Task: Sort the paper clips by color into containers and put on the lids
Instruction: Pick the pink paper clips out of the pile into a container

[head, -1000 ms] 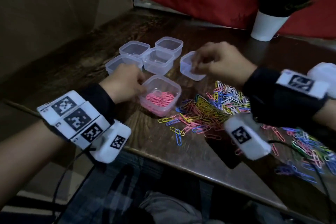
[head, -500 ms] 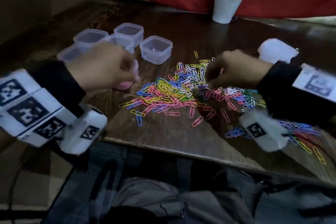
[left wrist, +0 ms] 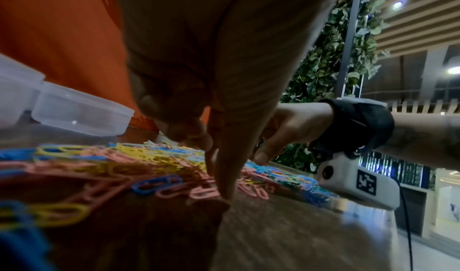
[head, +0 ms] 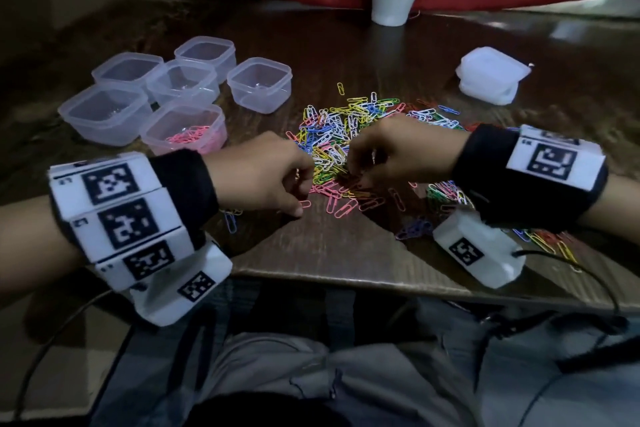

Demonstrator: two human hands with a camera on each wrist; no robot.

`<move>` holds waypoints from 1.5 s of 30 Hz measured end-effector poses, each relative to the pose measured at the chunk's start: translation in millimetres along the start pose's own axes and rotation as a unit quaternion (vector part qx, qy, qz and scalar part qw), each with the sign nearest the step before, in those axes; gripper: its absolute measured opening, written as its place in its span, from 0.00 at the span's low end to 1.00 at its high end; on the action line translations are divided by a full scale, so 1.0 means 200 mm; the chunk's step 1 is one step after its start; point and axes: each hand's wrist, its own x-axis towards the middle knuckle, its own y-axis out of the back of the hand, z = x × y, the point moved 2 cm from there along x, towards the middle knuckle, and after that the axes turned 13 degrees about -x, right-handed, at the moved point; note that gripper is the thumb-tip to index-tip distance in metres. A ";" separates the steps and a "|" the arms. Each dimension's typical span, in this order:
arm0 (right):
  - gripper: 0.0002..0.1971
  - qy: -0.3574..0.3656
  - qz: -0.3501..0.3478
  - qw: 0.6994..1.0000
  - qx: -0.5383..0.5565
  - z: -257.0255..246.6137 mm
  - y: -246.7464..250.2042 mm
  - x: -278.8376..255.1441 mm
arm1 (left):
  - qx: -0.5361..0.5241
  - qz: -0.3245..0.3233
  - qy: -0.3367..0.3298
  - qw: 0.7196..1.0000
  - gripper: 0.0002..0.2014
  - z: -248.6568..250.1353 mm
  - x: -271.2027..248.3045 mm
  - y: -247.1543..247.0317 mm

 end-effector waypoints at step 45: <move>0.15 -0.188 -0.081 0.877 0.435 0.07 -0.04 -0.20 | -0.069 -0.005 0.091 0.993 0.13 0.13 0.15 -0.03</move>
